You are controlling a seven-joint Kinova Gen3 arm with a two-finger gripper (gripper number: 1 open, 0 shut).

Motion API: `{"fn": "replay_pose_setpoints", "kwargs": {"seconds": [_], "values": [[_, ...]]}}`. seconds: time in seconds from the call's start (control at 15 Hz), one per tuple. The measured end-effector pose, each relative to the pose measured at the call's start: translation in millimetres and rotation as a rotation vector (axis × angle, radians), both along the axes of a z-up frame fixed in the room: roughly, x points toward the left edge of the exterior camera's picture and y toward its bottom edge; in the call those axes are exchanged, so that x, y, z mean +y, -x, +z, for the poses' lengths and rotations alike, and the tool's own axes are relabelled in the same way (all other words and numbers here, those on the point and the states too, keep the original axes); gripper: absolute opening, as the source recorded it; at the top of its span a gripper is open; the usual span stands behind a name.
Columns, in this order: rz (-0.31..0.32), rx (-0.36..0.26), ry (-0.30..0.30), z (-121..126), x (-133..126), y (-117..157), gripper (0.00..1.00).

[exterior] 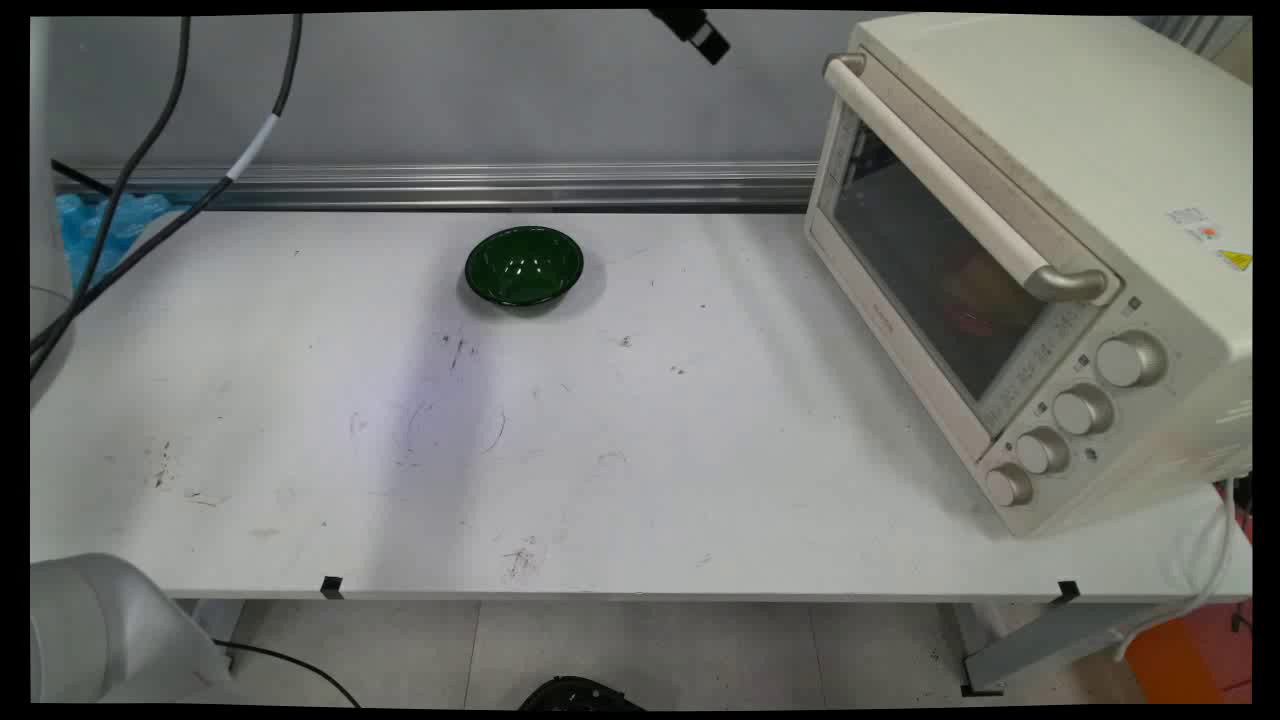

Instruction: Open the oven

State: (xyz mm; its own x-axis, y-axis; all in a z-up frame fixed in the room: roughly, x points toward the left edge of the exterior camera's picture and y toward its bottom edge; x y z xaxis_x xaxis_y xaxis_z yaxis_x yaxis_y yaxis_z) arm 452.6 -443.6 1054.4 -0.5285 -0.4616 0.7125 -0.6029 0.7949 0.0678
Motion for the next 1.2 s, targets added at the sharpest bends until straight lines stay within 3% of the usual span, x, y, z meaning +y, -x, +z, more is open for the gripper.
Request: {"fn": "replay_pose_setpoints", "kwargs": {"seconds": [0.73, 1.2], "values": [[0.003, -0.010, 0.024, 10, 11, 89, 1.00], [0.024, -0.023, 0.001, 15, 19, 148, 1.00]]}}
